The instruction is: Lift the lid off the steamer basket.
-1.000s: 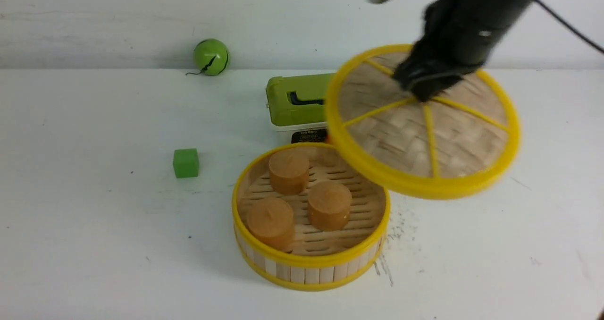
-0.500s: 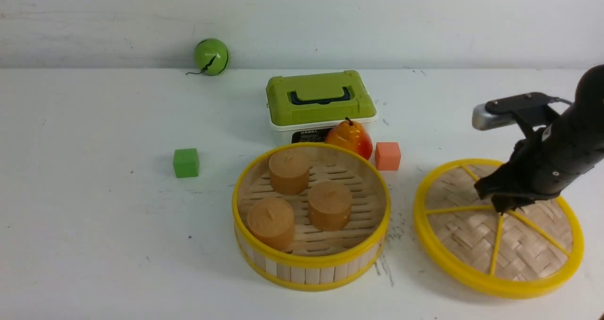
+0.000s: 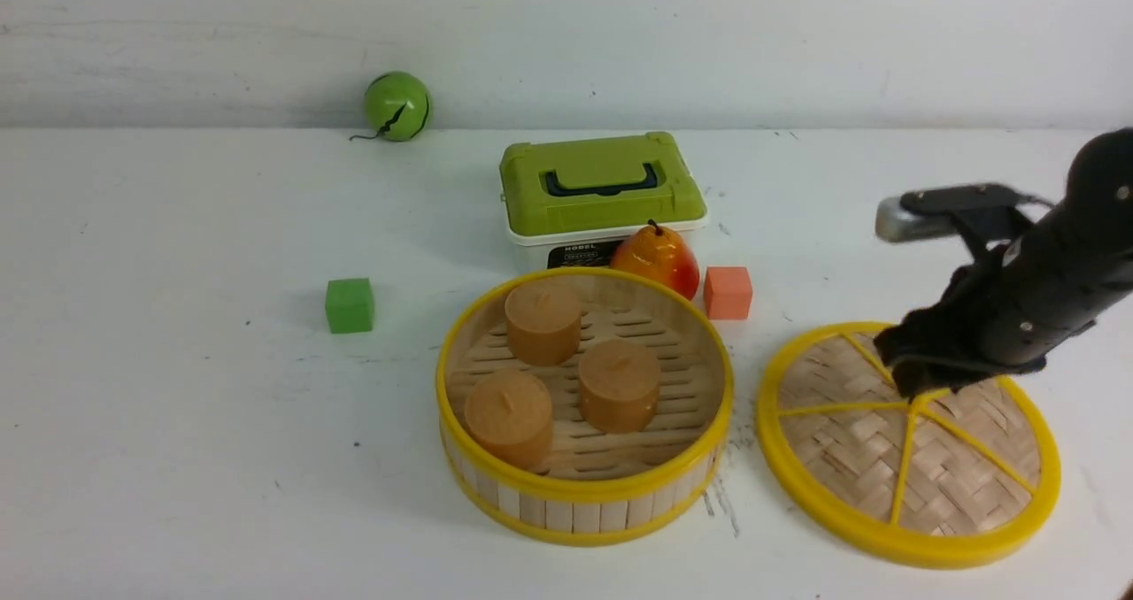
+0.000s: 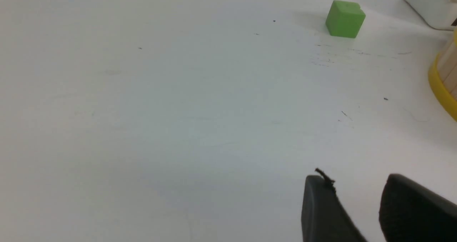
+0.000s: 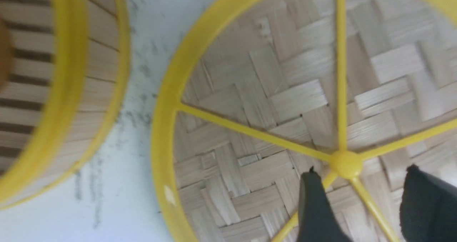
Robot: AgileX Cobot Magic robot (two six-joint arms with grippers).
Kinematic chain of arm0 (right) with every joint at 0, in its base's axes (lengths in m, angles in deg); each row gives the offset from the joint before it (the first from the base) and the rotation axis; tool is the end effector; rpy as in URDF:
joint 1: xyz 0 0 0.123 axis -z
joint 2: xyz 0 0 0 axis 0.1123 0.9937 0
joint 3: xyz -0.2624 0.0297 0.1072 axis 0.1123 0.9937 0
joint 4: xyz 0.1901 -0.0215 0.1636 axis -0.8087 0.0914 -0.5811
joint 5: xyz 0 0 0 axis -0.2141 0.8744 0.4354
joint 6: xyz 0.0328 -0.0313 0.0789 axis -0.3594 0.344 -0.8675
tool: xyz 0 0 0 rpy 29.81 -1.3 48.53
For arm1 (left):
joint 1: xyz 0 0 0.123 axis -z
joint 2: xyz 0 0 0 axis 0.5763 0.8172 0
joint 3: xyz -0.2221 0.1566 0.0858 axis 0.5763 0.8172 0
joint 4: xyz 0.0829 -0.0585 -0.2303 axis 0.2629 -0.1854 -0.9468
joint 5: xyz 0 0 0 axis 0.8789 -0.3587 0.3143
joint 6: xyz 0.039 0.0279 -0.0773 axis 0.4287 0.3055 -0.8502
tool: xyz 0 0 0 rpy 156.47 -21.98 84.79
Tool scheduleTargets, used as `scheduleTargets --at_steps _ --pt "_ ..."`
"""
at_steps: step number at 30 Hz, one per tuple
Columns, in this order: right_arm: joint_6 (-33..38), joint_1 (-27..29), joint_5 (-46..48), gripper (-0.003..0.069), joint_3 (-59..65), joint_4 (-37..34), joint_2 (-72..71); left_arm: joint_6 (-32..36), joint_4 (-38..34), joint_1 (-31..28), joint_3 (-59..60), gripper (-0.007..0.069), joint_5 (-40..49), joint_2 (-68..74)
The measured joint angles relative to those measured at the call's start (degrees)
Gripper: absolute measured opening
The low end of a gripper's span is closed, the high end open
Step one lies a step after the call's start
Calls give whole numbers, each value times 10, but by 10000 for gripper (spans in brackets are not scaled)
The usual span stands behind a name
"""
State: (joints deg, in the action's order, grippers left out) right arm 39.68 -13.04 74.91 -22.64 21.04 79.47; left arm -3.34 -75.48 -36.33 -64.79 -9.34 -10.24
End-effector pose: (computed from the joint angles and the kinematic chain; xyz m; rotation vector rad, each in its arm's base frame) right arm 0.3383 0.0508 0.2523 -0.1838 2.6370 0.2106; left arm 0.0527 0.0022 0.1703 -0.1804 1.8668 -0.0852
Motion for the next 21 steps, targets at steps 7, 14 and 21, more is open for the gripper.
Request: scheduleTargets --at_steps 7,14,21 --pt "22 0 -79 104 138 -69 -326 0 0 0 0 240 0 0" --pt "63 0 -155 -22 258 -141 -497 0 0 0 0 240 0 0" --pt "67 0 -189 -22 312 -151 -589 0 0 0 0 240 0 0"
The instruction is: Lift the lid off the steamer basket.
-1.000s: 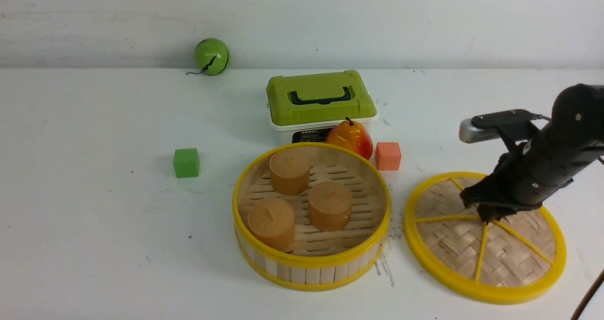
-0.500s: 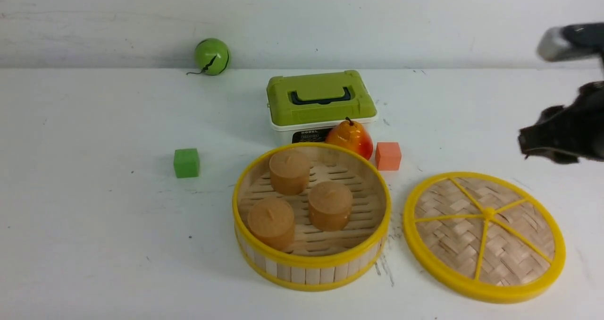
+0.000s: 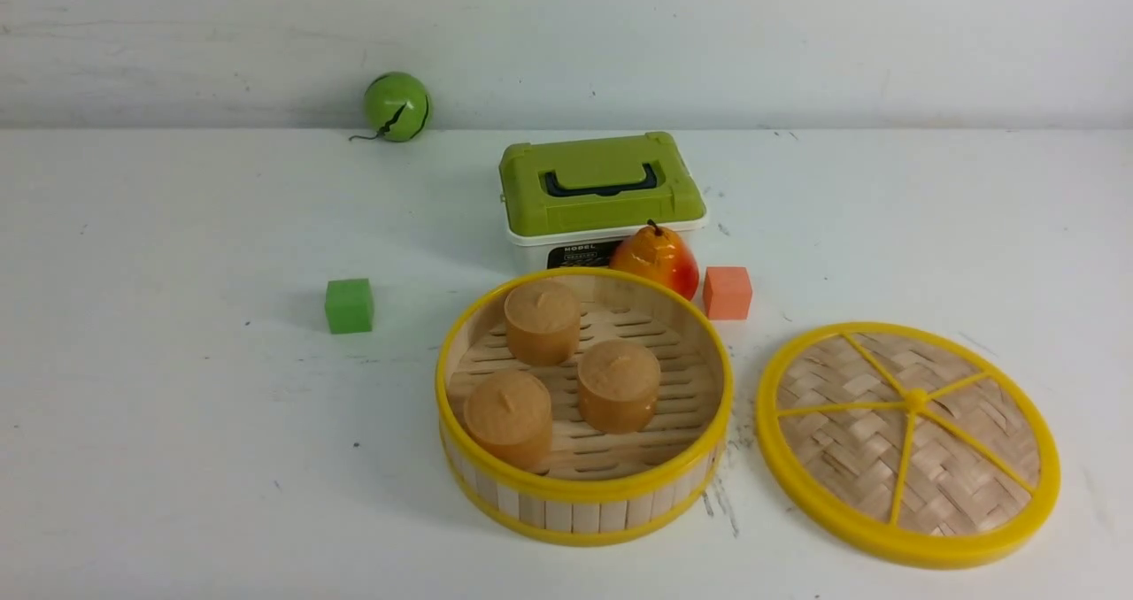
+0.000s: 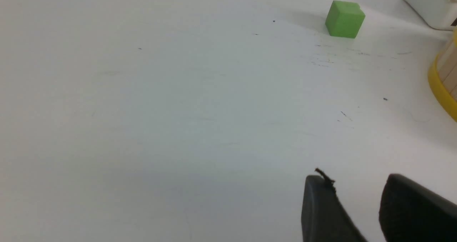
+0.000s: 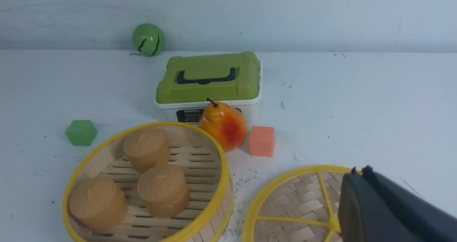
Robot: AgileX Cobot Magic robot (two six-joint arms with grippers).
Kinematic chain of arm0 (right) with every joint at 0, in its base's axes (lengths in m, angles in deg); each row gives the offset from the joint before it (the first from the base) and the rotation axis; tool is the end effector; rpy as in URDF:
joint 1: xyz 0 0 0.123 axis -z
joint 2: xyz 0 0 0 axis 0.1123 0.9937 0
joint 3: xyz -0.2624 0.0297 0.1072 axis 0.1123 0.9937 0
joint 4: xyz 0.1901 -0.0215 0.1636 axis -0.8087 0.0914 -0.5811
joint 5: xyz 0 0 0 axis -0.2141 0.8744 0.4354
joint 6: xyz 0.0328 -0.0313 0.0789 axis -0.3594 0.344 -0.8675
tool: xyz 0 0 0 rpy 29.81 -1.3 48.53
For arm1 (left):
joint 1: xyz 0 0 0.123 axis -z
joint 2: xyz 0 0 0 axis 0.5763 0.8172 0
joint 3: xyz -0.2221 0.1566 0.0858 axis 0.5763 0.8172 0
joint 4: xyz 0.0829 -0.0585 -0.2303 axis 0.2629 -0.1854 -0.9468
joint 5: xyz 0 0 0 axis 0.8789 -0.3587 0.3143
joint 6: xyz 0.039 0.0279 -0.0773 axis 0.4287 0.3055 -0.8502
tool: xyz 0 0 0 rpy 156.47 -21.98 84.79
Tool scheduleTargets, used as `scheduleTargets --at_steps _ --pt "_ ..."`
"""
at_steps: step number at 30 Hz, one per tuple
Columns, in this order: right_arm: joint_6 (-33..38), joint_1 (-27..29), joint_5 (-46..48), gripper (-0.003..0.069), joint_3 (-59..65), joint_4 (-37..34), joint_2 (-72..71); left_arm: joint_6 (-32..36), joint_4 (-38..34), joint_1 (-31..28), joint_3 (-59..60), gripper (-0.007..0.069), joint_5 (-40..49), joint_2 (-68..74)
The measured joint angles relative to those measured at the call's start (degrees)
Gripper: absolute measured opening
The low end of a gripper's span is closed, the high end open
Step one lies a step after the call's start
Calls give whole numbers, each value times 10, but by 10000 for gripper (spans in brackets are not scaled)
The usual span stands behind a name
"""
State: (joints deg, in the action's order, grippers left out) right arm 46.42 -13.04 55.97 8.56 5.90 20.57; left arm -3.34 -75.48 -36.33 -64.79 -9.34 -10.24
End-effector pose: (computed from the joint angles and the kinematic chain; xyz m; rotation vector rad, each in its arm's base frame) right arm 0.1220 0.0292 0.3453 -0.0660 1.8107 0.3541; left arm 0.0527 0.0022 0.1703 -0.1804 1.8668 -0.0852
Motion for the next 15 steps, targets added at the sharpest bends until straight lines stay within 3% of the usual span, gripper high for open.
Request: scheduleTargets --at_steps 5,10,15 --pt "10 0 8 -22 3 11 -49 0 0 0 0 240 0 0" --pt "27 0 55 -22 14 83 -100 0 0 0 0 240 0 0" --pt "15 0 43 -22 92 174 -141 0 0 0 0 240 0 0"
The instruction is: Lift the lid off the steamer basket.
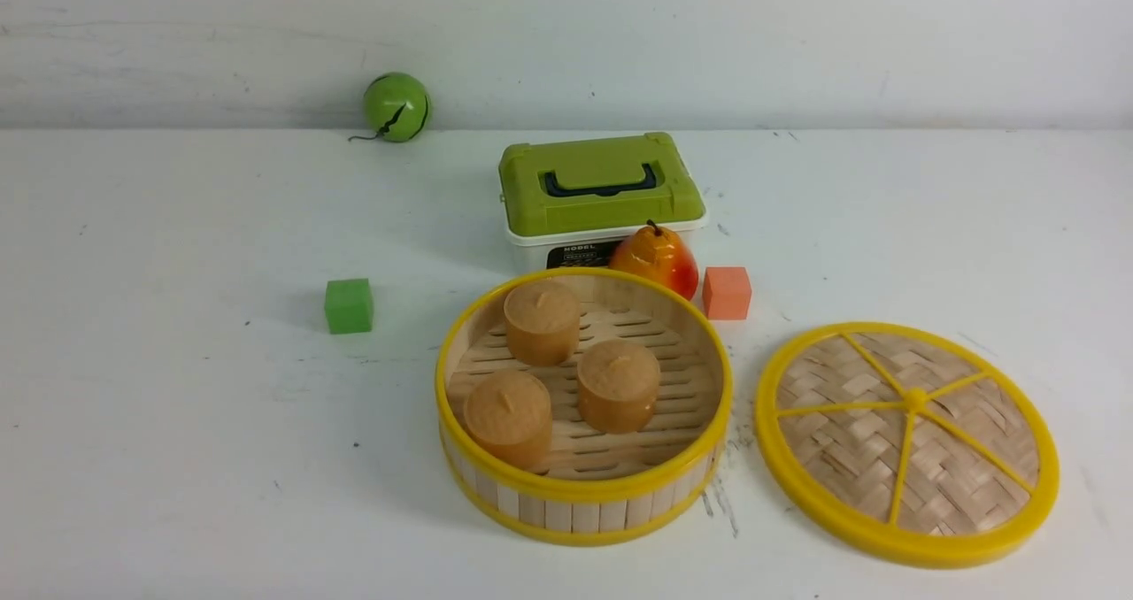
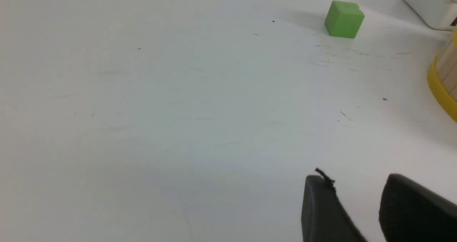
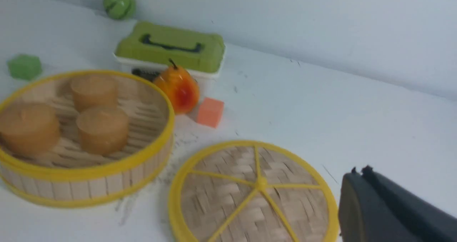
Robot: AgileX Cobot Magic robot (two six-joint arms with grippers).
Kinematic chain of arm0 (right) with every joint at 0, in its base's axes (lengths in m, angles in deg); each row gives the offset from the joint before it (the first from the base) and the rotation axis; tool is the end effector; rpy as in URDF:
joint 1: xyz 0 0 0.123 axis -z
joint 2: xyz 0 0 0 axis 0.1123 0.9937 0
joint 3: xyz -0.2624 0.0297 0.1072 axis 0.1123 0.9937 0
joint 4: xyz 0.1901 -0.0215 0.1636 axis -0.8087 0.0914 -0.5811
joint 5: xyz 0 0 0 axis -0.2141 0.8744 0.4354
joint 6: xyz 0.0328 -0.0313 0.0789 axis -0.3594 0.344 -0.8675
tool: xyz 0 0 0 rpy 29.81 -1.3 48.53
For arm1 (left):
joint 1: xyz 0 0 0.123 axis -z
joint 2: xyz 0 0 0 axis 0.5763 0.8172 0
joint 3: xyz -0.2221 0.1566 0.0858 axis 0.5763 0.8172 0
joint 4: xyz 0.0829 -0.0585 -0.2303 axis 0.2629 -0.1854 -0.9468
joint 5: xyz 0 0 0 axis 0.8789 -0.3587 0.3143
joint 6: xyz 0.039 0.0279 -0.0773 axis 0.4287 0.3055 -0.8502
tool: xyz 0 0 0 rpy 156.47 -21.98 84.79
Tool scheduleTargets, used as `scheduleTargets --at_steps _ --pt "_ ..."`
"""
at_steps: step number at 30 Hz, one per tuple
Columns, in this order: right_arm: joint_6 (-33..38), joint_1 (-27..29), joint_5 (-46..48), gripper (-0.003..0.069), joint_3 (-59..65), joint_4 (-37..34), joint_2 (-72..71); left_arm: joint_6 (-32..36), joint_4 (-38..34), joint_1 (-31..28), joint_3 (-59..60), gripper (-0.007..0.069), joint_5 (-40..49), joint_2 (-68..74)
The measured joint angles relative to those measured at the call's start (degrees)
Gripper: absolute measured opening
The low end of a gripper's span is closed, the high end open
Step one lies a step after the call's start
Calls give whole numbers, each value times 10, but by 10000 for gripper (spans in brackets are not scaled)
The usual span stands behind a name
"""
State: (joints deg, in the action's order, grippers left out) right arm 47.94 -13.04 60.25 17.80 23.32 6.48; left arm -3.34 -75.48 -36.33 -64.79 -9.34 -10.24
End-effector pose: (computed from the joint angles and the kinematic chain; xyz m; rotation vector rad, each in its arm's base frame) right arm 0.0780 0.0153 0.3071 -0.2837 1.8001 0.0419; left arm 0.0527 0.0022 0.1703 -0.1804 1.8668 -0.0852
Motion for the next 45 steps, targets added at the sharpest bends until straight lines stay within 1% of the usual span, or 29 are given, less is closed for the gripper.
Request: scheduleTargets --at_steps 1,3,4,5,7,8,9,13,15,19,29,45 --pt "-31 1 -8 -22 25 24 -14 0 0 0 0 240 0 0" --pt "-127 12 -22 -22 88 81 -55 0 0 0 0 240 0 0" --pt "-168 16 -30 -22 104 94 -66 0 0 0 0 240 0 0" --pt "-177 19 -32 -22 114 103 -74 0 0 0 0 240 0 0" --pt "-278 39 -49 -22 175 147 -118 0 0 0 0 240 0 0" --pt "-295 42 -51 -22 185 152 -125 0 0 0 0 240 0 0" --pt "-321 57 -56 -22 224 161 -157 0 0 0 0 240 0 0" --pt "-319 76 -58 -22 273 146 -203 0 0 0 0 240 0 0" --pt "-297 85 -53 -22 283 121 -213 0 0 0 0 240 0 0" --pt "-270 86 -50 -22 283 107 -214 0 0 0 0 240 0 0" --pt "-264 87 -36 -21 281 87 -214 0 0 0 0 240 1 0" --pt "-263 87 -36 -14 281 83 -214 0 0 0 0 240 0 0"
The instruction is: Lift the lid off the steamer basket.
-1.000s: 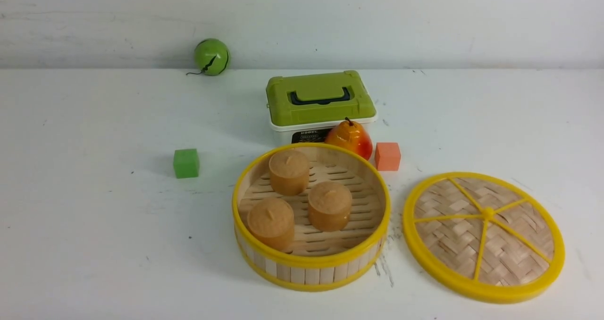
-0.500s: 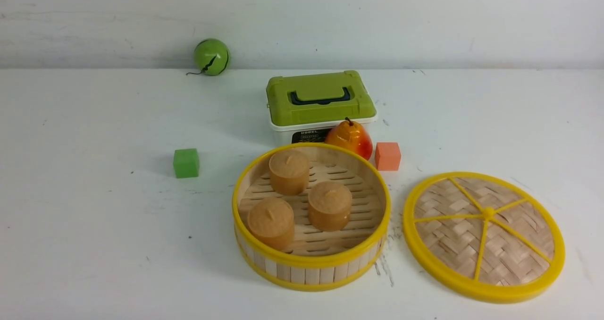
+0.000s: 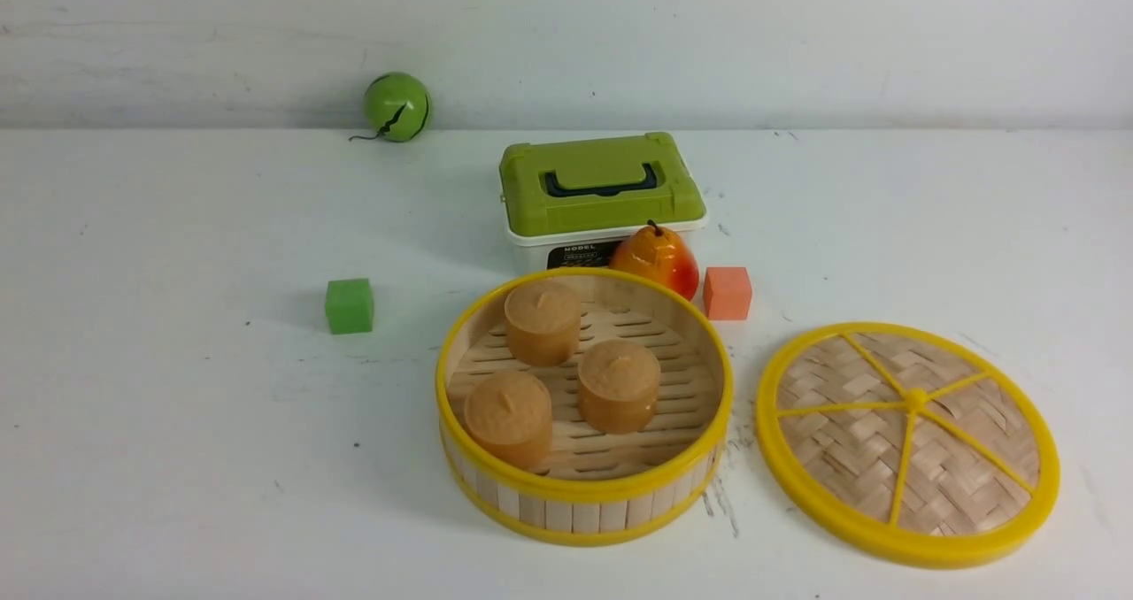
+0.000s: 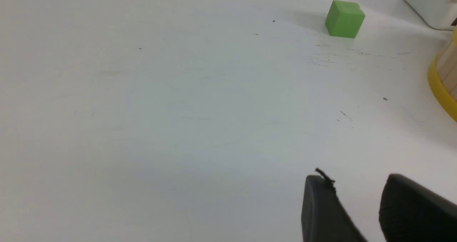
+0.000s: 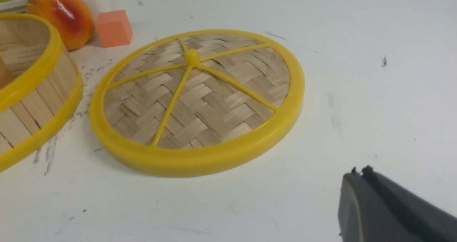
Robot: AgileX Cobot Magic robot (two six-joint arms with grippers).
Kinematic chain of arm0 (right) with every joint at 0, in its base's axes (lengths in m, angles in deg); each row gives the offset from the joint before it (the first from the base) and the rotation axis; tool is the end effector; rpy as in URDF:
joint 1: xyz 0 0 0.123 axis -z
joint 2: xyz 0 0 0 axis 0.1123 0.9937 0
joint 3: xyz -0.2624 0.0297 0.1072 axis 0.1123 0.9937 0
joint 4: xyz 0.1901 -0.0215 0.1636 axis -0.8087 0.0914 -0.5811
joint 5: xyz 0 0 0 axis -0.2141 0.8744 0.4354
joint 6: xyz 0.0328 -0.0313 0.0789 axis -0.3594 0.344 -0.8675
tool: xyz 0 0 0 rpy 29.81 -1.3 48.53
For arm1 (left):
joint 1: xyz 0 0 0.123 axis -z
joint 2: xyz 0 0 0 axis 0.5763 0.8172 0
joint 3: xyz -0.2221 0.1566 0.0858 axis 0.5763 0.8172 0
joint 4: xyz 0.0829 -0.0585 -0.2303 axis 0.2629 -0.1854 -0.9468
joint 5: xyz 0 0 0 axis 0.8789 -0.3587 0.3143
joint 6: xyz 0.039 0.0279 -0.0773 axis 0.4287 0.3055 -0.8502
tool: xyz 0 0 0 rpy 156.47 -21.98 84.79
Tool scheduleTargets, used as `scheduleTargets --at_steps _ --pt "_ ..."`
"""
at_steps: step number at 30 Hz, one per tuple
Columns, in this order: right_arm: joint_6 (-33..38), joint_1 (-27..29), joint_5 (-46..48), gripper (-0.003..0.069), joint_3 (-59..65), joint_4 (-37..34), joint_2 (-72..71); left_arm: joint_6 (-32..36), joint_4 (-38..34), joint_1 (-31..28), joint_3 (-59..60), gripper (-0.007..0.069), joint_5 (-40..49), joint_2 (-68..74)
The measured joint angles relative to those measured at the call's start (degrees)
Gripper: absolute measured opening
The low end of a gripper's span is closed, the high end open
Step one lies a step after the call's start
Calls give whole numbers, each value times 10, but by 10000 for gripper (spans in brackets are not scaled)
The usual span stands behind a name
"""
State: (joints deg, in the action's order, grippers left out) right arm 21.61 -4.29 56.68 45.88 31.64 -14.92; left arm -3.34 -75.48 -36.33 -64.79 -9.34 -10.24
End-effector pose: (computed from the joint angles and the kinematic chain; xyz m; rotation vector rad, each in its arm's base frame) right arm 0.0520 -0.0015 0.1725 0.2058 1.8719 0.1053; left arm 0.0527 0.0022 0.1703 -0.1804 1.8668 -0.0852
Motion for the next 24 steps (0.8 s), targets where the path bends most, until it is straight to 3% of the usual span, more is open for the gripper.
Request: scheduleTargets --at_steps 24 --pt "0 0 1 6 0 -2 0 0 0 0 0 239 0 0"
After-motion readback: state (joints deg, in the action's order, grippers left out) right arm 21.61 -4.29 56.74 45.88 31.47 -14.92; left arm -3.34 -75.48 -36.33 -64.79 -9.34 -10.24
